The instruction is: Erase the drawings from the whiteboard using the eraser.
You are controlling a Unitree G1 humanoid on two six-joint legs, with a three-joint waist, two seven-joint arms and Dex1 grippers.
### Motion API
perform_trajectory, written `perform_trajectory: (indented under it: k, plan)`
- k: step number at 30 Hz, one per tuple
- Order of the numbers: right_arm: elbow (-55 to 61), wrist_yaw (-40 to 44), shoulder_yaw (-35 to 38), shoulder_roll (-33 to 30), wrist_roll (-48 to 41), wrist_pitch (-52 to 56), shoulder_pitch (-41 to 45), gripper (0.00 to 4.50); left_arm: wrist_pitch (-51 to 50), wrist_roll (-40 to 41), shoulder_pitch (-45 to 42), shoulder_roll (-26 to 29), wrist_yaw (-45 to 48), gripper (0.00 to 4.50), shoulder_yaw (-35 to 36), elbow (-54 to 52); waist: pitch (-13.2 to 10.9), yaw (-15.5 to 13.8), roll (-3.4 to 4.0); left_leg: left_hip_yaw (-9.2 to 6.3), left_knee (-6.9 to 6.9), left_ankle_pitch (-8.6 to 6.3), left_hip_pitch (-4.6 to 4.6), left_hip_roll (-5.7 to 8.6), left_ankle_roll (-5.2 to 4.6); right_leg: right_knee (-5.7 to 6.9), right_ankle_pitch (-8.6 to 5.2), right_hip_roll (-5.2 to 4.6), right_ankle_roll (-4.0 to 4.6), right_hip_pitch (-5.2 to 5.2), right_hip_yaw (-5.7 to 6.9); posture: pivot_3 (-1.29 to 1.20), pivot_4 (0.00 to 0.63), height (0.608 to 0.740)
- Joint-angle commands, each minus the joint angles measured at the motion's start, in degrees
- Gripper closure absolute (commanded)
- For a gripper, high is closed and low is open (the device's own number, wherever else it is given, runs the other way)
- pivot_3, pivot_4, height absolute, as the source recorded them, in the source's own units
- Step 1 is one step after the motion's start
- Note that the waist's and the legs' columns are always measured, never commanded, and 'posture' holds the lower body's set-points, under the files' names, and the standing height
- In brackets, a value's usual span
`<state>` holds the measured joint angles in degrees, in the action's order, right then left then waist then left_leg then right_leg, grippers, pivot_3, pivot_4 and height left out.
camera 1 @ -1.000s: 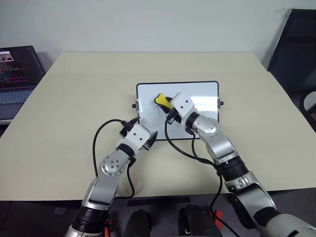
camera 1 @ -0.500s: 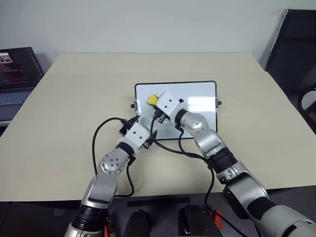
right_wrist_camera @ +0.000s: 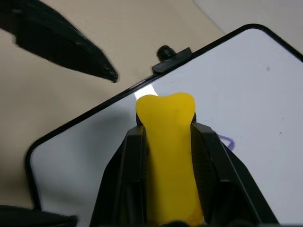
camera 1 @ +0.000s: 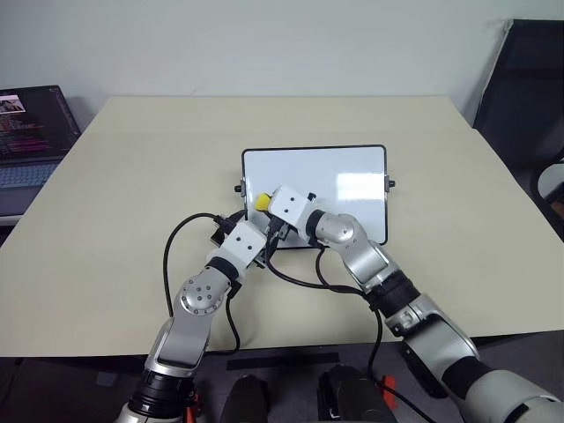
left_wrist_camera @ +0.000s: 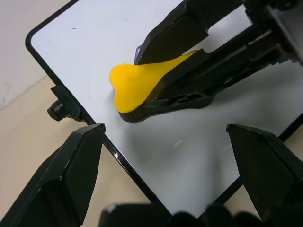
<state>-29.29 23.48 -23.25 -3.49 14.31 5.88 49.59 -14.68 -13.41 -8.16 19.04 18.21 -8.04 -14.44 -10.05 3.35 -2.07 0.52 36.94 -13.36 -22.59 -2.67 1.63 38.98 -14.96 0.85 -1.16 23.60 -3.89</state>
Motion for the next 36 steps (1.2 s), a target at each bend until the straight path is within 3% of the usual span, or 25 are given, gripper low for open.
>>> perform_trajectory:
  k: [1,7,21,33,36]
  plan:
    - [-8.6,-8.0,5.0,-1.4,1.2,-2.6,5.7,3.54,0.6,0.1,-0.7,-0.1,0.0,0.00,-0.1,-2.8,0.0,-0.1,0.00,0.00,0.00,0.02,0.05,0.00,-0.04,0.00,0.00,0.00,0.04,-0.04,0.00,0.00,0.150,0.740]
    - [-16.0,-14.2,6.3,-0.7,1.7,-7.1,10.5,3.54,0.6,0.2,-1.2,-0.3,0.3,0.00,-0.4,-2.6,0.0,-0.1,-0.03,0.08,-0.07,0.04,-0.02,0.00,-0.06,-0.11,0.00,-0.03,-0.01,-0.03,-0.06,0.00,0.150,0.740]
    - [2.1,2.9,-4.4,1.9,3.0,-0.7,-5.6,3.54,0.6,0.2,-0.7,-0.6,0.6,0.00,-0.8,-2.8,0.0,0.1,-0.02,-0.10,-0.11,0.04,0.19,-0.05,-0.06,-0.03,-0.02,-0.04,0.02,-0.11,-0.05,0.00,0.150,0.740]
    - [-0.4,5.4,-2.9,0.9,3.8,-1.1,-2.8,3.54,0.9,0.0,-1.1,-1.3,0.5,0.00,-1.1,-2.2,0.0,0.2,-0.03,-0.08,-0.14,0.04,0.22,-0.04,-0.06,-0.06,-0.03,-0.03,0.03,-0.11,-0.08,0.00,0.150,0.740]
    - [-2.9,2.4,-2.3,1.3,4.9,-1.6,-1.4,3.54,0.9,-0.1,-1.2,-1.4,0.4,0.00,-1.0,-2.1,0.0,0.3,-0.02,-0.07,-0.14,0.04,0.23,-0.05,-0.06,-0.06,-0.03,-0.03,0.03,-0.11,-0.09,0.00,0.150,0.740]
